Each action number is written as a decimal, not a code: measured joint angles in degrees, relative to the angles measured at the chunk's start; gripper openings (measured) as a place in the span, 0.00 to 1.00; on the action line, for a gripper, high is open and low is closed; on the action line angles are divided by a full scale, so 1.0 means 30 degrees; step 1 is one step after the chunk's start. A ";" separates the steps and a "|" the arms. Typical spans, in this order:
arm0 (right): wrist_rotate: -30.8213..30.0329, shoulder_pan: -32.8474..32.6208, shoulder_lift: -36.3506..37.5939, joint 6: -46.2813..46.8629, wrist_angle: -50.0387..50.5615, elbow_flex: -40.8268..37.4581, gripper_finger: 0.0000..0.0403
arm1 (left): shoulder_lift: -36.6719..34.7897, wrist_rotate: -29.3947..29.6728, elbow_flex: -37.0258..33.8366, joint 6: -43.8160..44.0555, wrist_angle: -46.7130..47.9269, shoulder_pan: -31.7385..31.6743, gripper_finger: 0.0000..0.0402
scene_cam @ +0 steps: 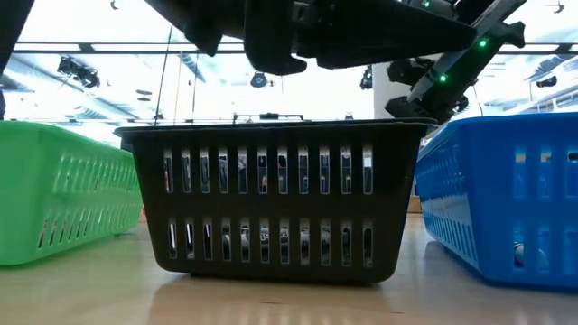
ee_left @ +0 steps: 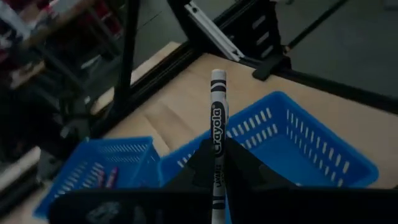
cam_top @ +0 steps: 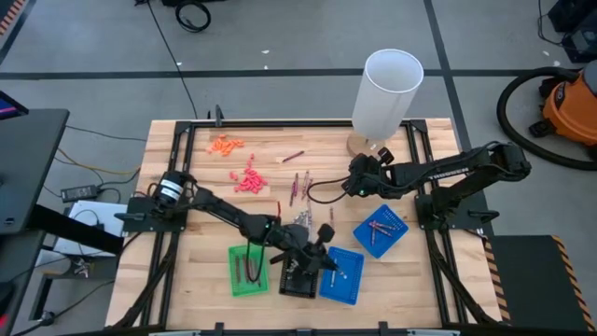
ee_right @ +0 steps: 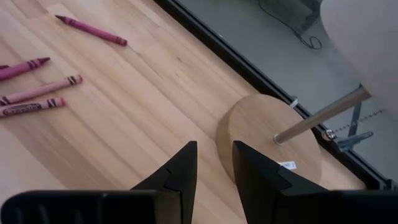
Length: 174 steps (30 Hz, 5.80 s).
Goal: Sort crayons
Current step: Put the white crayon into the left blue basket, then put the red crayon into the green basket
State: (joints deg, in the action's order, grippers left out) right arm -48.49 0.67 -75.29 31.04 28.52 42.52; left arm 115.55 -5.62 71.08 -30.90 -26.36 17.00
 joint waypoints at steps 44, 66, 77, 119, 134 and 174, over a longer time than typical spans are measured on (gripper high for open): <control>0.0043 -0.0022 -0.0021 0.0141 -0.0340 0.0000 0.27 | 0.1800 -0.1882 0.0119 -1.7915 0.1445 -0.0001 0.12; 0.0211 -0.0036 -0.0028 0.0309 -0.0344 0.0000 0.27 | 0.1829 -0.1853 0.0113 -1.7598 0.1110 0.0185 0.23; 0.0232 -0.0036 -0.0028 0.0316 -0.0344 0.0000 0.27 | 0.1631 -0.0904 0.0098 -1.7059 0.0101 0.0210 0.33; 0.4382 -0.0152 -0.0079 0.0709 -0.2049 -0.0006 0.27 | -0.4077 0.5405 -0.0085 0.1933 1.6489 -0.4021 0.33; 0.3402 -0.1045 -0.0517 -0.0823 -0.4048 -0.0015 0.27 | -0.6033 0.5410 -0.3921 0.5924 1.4086 -0.9338 0.33; 0.3045 -0.1027 -0.0509 -0.1920 -0.4917 0.0000 0.27 | -0.1574 0.6336 -0.3444 0.7573 0.6962 -1.3032 0.33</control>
State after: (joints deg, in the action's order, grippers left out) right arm -39.35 -2.42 -76.82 25.28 13.76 42.52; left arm 110.83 13.39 60.75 -8.18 -5.47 -22.10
